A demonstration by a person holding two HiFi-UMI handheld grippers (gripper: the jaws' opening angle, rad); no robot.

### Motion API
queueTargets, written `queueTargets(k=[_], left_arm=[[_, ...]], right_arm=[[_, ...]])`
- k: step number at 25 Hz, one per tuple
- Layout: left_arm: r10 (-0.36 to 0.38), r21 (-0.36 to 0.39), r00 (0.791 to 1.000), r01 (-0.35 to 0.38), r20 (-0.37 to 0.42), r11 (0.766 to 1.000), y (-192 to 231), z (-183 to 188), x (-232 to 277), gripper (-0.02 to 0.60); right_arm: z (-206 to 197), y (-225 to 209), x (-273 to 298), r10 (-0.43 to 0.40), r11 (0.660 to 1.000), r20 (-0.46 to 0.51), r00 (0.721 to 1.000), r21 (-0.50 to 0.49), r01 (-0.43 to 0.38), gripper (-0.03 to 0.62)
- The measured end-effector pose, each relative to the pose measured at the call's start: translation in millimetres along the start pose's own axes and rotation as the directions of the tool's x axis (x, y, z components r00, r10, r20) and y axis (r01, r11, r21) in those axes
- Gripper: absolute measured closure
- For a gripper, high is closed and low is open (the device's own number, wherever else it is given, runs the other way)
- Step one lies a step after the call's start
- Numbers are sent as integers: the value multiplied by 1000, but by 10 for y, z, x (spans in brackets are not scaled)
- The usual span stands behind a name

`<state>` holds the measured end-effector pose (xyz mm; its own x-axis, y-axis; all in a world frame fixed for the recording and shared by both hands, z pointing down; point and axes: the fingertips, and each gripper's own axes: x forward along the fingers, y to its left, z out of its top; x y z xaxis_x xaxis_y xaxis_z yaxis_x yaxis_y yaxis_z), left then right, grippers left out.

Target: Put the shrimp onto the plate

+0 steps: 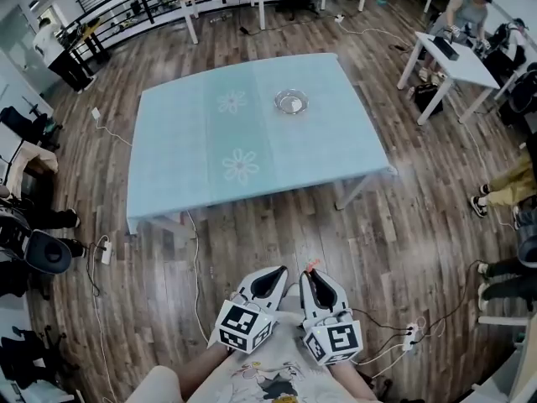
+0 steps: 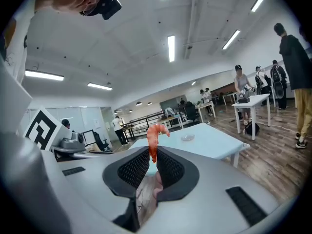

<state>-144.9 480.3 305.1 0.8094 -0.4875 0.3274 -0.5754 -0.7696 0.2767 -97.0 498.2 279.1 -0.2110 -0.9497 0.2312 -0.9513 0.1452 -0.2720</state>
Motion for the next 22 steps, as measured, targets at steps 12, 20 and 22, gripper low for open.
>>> queueTargets(k=[12,20,22], left_arm=[[26,-44,999,-27,-34,999,-200,-91,457,574],[-12,-98,999,7,-48,995,100,39,896,574],[-22,-106,999,18,-42,994,215,132,1024,574]], right_arm=[[-74,-605,-51,-8,1000,-48,999,24,9,531],[-8,-824,375,-37,999,-88,995,27,39,531],[45,-872,534,-41,999,-87,995,26,44,531]])
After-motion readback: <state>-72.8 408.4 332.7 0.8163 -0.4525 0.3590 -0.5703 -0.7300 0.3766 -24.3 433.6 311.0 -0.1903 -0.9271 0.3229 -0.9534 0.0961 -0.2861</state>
